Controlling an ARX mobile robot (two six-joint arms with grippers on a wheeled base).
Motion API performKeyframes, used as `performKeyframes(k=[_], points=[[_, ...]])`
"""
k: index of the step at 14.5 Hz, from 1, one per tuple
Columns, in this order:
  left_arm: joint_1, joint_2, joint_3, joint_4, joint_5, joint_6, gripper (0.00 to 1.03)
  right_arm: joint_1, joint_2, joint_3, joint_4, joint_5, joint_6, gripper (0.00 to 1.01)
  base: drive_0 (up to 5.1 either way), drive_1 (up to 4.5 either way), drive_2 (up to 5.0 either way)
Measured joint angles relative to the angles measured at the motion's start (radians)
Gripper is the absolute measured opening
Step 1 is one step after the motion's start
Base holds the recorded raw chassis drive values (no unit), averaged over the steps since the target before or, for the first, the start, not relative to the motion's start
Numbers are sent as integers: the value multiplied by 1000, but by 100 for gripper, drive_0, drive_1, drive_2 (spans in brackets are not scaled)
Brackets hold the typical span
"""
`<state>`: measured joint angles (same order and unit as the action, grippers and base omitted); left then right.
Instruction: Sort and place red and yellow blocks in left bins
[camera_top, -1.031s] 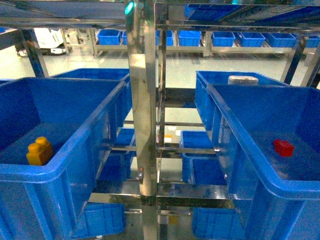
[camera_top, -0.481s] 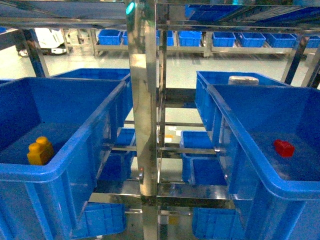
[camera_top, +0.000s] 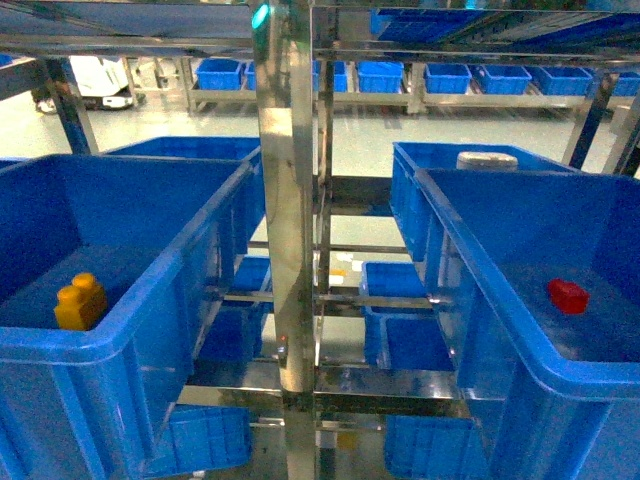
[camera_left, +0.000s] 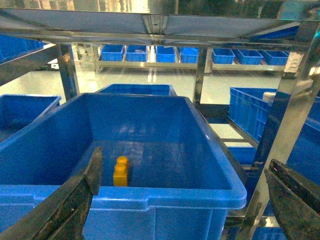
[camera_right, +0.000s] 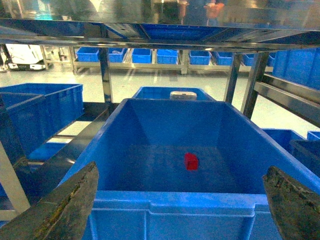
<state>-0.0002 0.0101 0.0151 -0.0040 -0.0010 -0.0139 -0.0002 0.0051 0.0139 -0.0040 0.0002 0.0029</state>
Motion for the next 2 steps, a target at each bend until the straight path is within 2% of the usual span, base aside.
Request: performKeyframes(k=[2], points=[[0, 0, 0, 0, 0, 0, 98, 0, 0, 0, 0, 0, 0, 98, 0, 0, 0]])
